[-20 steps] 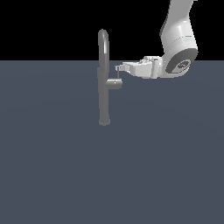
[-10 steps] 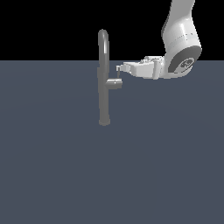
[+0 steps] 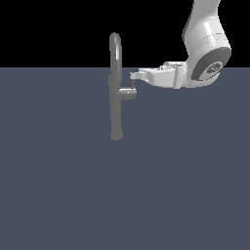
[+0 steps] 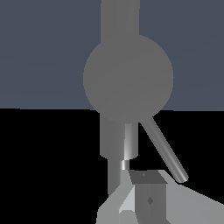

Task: Turn on the faucet by rotating a designated handle.

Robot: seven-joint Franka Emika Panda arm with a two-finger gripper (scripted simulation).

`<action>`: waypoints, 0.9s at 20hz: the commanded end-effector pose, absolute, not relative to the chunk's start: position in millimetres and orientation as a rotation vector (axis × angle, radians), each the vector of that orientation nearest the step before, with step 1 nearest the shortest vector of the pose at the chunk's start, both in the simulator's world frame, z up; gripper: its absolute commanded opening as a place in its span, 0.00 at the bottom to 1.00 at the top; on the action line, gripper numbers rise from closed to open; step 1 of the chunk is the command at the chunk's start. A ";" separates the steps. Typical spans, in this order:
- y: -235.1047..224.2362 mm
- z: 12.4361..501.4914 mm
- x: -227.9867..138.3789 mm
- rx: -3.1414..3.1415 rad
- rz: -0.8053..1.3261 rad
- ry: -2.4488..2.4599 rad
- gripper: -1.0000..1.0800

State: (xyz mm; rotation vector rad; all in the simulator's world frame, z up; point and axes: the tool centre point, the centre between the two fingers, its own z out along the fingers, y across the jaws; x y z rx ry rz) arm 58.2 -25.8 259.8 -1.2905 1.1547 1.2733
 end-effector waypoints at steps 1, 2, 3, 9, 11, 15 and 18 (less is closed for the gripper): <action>-26.6 256.5 52.8 -1.289 1.277 1.155 0.00; -26.9 254.9 49.8 -1.289 1.278 1.155 0.00; -27.2 253.2 46.8 -1.289 1.279 1.155 0.00; -29.3 242.9 27.8 -1.288 1.285 1.156 0.00; -29.7 241.2 24.5 -1.288 1.286 1.156 0.00; -29.8 233.9 21.5 -1.293 1.278 1.151 0.00; -31.0 217.7 11.8 -1.289 1.284 1.155 0.00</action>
